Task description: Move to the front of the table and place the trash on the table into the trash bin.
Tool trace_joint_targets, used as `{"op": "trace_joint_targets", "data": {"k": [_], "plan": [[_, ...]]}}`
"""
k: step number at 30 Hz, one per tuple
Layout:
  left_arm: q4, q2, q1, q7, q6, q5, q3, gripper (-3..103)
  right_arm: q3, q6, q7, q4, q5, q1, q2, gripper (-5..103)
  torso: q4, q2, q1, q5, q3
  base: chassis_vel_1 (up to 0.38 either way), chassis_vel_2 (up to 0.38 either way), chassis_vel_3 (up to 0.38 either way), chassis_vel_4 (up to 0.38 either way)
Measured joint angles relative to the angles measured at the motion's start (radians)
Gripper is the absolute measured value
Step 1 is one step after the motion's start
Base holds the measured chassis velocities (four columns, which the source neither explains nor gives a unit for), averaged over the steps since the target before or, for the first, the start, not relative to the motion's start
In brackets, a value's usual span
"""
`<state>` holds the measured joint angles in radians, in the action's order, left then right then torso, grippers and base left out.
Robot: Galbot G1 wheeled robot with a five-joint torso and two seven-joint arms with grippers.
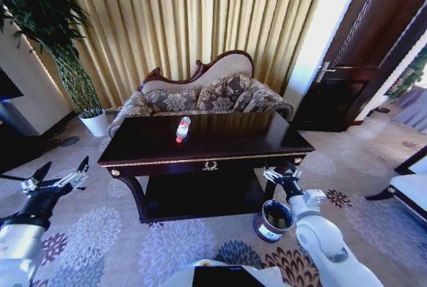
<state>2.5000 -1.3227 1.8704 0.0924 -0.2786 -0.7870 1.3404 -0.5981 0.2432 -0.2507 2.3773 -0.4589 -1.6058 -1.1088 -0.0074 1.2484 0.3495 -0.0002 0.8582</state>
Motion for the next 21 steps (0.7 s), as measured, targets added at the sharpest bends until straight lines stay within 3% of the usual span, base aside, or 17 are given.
{"op": "trace_joint_targets", "data": {"k": [6, 21], "plan": [[0.0, 0.0, 0.001, 0.002, 0.002, -0.001, 0.004, 100, 0.023, 0.058, -0.002, 0.067, 0.001, 0.016, 0.008, 100, -0.0001, 0.0, 0.0, 0.0, 0.0, 0.0, 0.0, 0.0, 0.0], [0.0, 0.0, -0.002, 0.003, -0.003, 0.002, -0.001, 100, 0.042, 0.067, 0.0, 0.035, 0.007, 0.057, 0.012, 100, 0.0, 0.0, 0.0, 0.0001, 0.0, -0.02, 0.019, 0.02, -0.016]]}}
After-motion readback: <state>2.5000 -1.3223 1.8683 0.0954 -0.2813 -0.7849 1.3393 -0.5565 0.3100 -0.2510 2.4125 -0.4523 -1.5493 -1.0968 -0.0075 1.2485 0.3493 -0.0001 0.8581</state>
